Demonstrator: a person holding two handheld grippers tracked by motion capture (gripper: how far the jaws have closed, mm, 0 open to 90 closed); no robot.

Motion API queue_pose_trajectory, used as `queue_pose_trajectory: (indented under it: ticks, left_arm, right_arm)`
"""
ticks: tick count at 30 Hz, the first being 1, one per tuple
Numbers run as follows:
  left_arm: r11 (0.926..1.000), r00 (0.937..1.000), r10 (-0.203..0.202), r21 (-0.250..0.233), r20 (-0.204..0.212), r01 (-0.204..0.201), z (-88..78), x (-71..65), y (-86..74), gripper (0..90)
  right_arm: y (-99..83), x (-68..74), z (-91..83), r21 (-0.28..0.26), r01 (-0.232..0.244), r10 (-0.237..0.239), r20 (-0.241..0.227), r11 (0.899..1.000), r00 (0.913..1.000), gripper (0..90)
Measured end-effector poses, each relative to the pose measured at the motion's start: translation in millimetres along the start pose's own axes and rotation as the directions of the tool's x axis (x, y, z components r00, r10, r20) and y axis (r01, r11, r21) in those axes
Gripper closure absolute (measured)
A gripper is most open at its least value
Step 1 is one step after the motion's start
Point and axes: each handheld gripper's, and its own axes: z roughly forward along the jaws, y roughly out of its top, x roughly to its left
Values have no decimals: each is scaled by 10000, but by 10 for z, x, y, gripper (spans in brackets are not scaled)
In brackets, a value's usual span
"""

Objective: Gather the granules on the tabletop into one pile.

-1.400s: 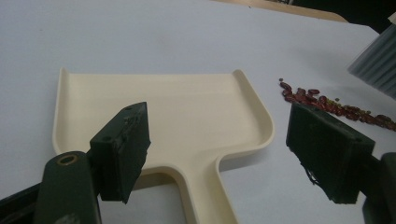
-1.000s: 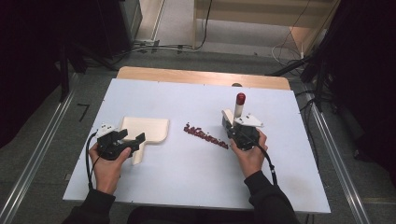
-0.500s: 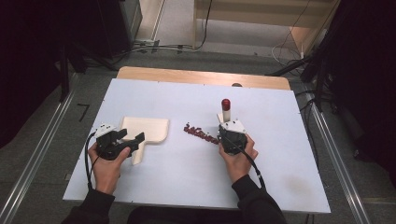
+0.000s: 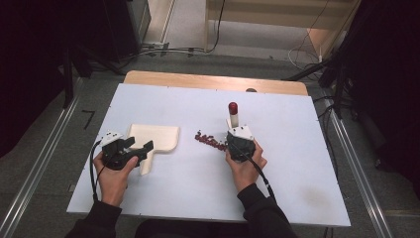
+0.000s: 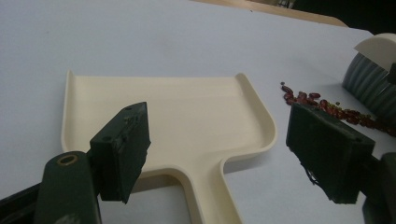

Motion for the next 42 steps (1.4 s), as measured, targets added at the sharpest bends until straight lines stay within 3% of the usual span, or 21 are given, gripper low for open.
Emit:
queue_pose_trajectory:
  ticks: [25, 42]
  left_arm:
    - [10000, 10000, -9, -14, 18, 9, -7, 9, 7, 226]
    - [10000, 10000, -73, -53, 59, 73, -17, 20, 9, 226]
  right_arm:
    - [83, 137, 84, -113, 210, -213, -265, 9997, 9994, 644]
    - [193, 338, 143, -302, 408, -432, -825, 9987, 9957, 644]
